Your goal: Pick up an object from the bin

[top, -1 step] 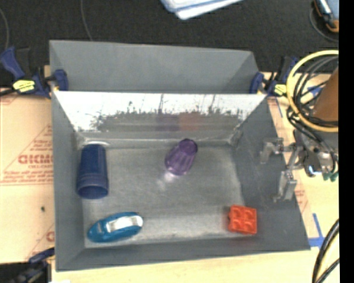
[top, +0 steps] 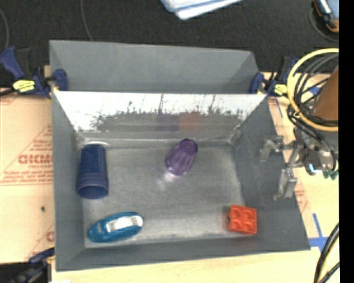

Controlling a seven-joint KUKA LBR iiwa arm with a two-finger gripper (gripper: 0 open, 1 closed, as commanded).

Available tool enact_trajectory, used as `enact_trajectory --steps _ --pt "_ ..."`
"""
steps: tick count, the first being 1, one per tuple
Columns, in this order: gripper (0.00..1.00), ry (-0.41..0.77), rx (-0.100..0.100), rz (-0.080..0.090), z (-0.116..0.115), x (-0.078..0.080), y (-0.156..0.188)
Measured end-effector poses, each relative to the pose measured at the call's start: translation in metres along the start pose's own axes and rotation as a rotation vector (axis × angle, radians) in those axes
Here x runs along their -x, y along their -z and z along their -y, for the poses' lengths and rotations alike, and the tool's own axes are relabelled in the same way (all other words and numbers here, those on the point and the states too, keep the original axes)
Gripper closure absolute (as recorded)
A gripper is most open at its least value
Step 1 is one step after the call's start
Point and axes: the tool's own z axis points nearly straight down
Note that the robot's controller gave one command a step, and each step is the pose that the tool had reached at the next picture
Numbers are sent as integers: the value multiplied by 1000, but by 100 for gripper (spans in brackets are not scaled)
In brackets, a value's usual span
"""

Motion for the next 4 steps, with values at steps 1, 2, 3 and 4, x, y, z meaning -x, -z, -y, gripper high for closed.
enact_trajectory --steps 1,2,3,4 --pt "0 148 0 0 -10 -23 -106" --pt "0 338 -1 2 -8 -36 -109" --pt "0 274 0 1 -10 -43 -136" --pt "0 283 -8 23 -10 -38 -177"
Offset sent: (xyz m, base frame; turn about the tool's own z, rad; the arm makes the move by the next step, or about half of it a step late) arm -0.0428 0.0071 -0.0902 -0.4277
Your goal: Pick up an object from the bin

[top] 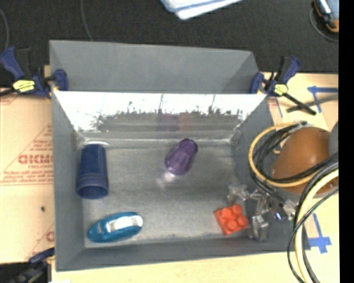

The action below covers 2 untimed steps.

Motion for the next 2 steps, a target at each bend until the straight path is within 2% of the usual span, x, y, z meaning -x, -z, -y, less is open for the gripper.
enact_trajectory --steps 1,2 --pt "100 -95 1 -5 -5 1 1" --pt "100 -108 2 -5 -6 1 1"
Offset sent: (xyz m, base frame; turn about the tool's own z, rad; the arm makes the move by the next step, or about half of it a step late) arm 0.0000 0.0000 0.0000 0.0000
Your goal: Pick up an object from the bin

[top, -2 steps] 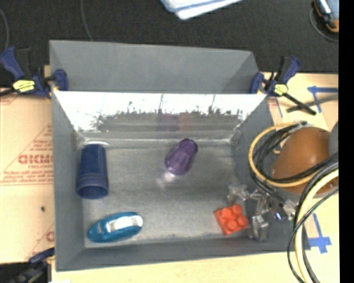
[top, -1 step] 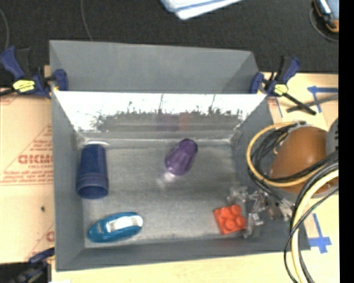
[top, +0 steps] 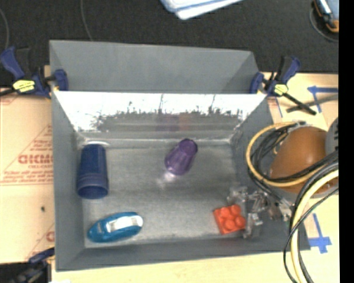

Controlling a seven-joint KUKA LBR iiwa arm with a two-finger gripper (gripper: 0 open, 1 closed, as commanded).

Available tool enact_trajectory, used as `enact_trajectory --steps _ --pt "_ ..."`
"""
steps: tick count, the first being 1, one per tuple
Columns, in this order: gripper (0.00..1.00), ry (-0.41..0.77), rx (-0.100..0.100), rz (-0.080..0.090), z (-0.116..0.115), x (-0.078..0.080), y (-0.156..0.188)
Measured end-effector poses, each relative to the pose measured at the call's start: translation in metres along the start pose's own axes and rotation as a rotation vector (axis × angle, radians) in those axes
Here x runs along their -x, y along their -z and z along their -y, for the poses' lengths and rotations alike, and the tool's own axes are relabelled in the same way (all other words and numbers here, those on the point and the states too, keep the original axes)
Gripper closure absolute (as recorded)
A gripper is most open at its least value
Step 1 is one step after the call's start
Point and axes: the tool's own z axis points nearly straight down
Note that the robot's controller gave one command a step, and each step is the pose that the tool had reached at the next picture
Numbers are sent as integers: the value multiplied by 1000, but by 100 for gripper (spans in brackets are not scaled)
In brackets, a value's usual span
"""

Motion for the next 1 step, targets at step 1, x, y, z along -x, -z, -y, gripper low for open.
enact_trajectory --steps 1 --pt "100 -5 0 1 0 0 1"
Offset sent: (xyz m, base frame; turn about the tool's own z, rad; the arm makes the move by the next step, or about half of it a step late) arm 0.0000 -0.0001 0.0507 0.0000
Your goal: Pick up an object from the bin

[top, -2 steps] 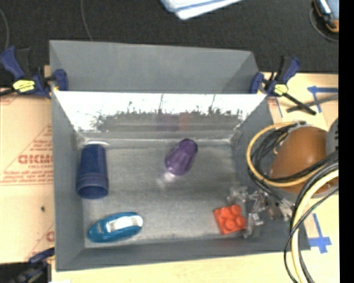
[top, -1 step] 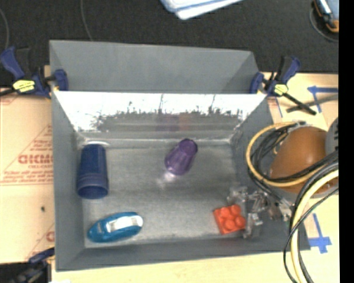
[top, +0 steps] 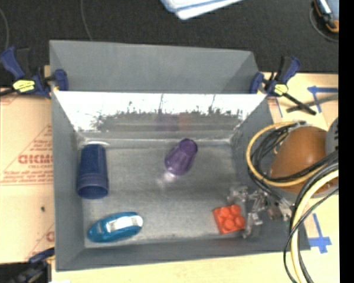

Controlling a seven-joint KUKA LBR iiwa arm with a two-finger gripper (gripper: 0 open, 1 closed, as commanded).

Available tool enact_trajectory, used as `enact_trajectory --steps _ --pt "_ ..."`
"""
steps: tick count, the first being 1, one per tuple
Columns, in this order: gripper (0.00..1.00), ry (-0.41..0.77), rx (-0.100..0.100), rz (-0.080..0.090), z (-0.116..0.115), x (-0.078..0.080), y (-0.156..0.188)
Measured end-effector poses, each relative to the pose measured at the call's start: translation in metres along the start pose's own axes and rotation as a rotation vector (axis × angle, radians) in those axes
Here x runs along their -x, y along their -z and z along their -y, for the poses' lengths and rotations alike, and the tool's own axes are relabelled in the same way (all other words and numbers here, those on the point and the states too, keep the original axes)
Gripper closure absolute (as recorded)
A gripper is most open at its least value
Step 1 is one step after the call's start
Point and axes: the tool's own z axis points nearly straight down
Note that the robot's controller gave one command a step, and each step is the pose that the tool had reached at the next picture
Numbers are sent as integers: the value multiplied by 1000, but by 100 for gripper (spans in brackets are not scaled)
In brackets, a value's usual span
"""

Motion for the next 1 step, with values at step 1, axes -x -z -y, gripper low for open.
enact_trajectory --steps 1 --pt "100 3 3 -5 -1 -2 7"
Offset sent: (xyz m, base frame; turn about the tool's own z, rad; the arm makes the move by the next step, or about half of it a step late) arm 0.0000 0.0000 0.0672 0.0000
